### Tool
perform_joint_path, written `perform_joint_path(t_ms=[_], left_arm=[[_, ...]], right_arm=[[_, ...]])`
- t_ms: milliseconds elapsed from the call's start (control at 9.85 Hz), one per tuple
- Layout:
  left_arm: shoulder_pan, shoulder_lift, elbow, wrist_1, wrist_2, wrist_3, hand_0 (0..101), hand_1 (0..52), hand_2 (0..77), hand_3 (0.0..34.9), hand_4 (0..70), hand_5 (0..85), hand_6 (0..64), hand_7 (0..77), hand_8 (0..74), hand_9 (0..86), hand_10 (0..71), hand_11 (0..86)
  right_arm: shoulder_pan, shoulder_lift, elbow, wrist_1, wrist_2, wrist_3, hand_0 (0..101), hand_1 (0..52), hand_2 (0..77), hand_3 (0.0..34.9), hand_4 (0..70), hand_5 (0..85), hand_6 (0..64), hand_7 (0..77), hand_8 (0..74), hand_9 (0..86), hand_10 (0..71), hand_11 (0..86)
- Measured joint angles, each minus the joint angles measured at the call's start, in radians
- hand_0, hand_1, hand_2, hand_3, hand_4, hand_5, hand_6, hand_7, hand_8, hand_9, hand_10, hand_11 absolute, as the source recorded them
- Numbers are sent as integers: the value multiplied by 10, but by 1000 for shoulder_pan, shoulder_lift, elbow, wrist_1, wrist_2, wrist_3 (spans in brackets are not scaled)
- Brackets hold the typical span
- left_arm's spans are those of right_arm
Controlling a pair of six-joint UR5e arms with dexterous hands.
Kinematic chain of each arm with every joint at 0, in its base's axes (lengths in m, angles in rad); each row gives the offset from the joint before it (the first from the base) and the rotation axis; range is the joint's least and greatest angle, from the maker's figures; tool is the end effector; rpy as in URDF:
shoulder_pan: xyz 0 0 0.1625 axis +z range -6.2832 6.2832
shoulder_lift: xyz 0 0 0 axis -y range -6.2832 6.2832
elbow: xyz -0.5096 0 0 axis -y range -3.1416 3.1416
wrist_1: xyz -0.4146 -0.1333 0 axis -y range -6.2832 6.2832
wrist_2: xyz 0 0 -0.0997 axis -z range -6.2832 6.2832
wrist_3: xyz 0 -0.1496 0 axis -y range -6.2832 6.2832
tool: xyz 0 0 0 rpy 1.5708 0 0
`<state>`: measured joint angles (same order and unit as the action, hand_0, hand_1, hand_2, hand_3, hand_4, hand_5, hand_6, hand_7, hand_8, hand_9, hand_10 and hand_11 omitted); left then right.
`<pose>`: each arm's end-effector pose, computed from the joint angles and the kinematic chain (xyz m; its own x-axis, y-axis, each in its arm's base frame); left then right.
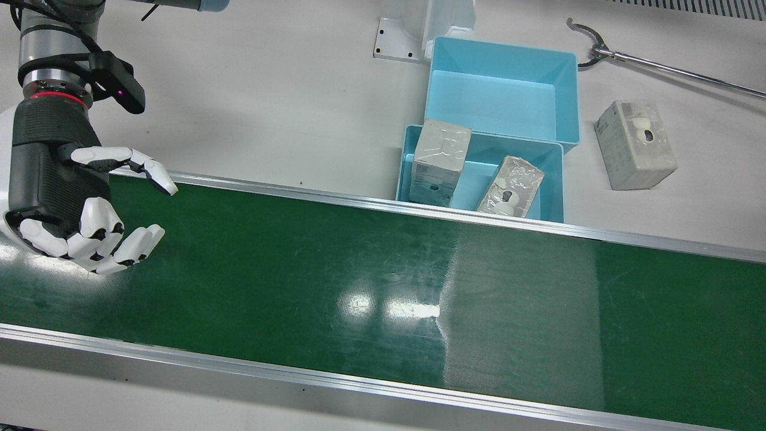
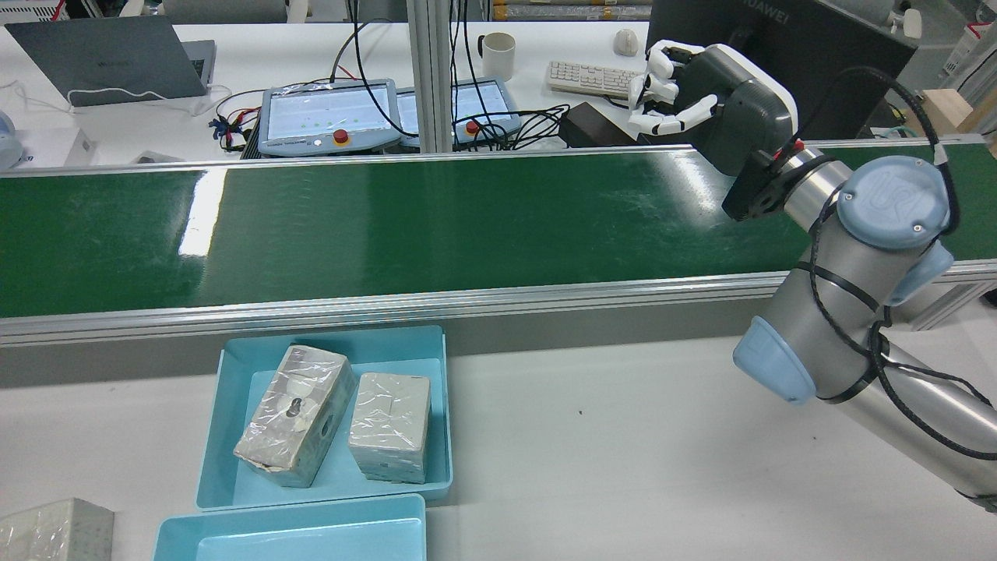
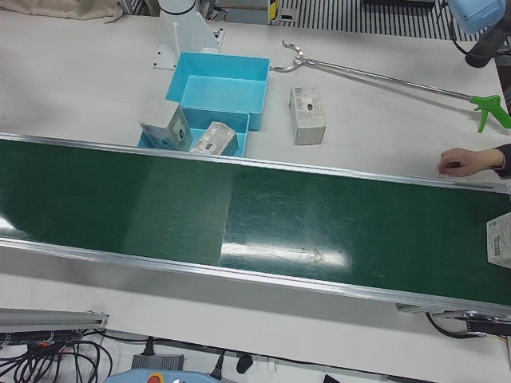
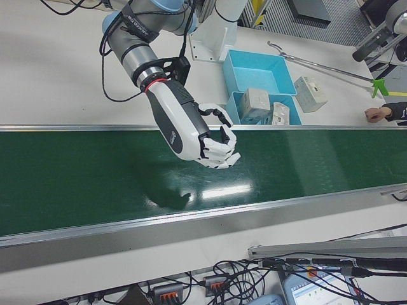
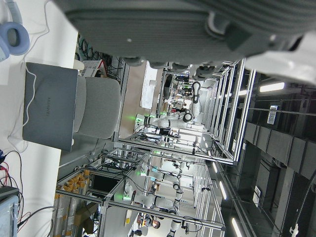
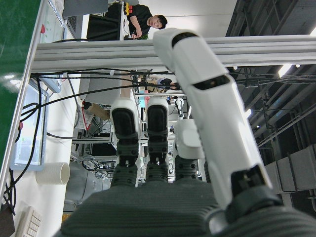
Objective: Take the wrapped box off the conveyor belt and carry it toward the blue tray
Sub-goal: 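Move the right hand over the conveyor belt, palm open toward the belt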
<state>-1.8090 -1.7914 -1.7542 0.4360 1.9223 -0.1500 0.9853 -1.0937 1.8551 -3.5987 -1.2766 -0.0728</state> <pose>-0.2281 -0.5928 0.6009 -0.9813 -0.1070 0.1603 -0.1559 -0.0476 -0.9866 -0.2399 -0.6815 0.3814 -0.9600 0.2793 -0.0173 0.0960 0.2707 -0.9579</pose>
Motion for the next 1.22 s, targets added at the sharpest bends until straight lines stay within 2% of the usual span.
perform_joint_path(t_ms=[102,203,305,406,508,609,711,812,914,1015,1117,1218], left_arm=[[0,0,0,0,0,0,0,0,5,0,0,11,0,5,0,0,0,0],[0,0,0,0,0,0,0,0,11,0,0,11,0,0,0,0,5,0],[0,0,0,0,0,0,0,0,5,0,0,11,0,0,0,0,5,0],[0,0,0,0,0,0,0,0,5,0,0,11,0,0,0,0,5,0],[0,0,0,0,0,0,0,0,5,0,0,11,5,0,0,0,0,0],[0,0,0,0,0,0,0,0,5,0,0,11,0,0,0,0,0,0],[0,0,0,0,0,0,0,0,5,0,0,11,0,0,0,0,5,0],[0,0,0,0,0,0,0,0,11,0,0,11,0,0,0,0,5,0],[0,0,0,0,0,0,0,0,11,0,0,11,0,0,0,0,5,0],[0,0,0,0,0,0,0,0,5,0,0,11,0,0,0,0,5,0],[0,0,0,0,0,0,0,0,5,0,0,11,0,0,0,0,5,0],[0,0,0,0,0,0,0,0,5,0,0,11,0,0,0,0,5,0]], right_arm=[[-3,-5,-8,12,-2,0,570,185,305,5,387,704,605,693,409,524,415,589],[-9,-9,-19,28,-11,3,570,185,305,5,387,704,605,693,409,524,415,589],[-10,-11,-26,41,-22,6,583,300,267,42,305,622,551,611,322,447,322,513],[-9,-11,-30,48,-30,8,583,300,267,42,305,622,551,611,322,447,322,513],[-9,-12,-32,51,-35,9,544,240,251,121,104,447,398,404,93,256,93,338],[-12,-12,-33,53,-37,9,518,218,256,194,87,333,224,218,0,22,0,54],[-21,-11,-34,58,-36,8,518,218,256,194,87,333,224,218,0,22,0,54],[-37,-8,-41,82,-34,3,518,218,256,229,87,333,114,240,0,44,0,16],[-52,-2,-69,127,-32,0,518,218,256,259,104,349,0,240,0,44,0,11],[-64,7,-103,166,-30,-2,531,218,267,242,93,360,49,256,0,76,0,11],[-75,18,-134,192,-29,-8,530,218,267,206,93,360,49,256,0,71,27,27],[-84,27,-156,207,-28,-16,530,218,267,206,93,360,49,256,0,71,27,27]])
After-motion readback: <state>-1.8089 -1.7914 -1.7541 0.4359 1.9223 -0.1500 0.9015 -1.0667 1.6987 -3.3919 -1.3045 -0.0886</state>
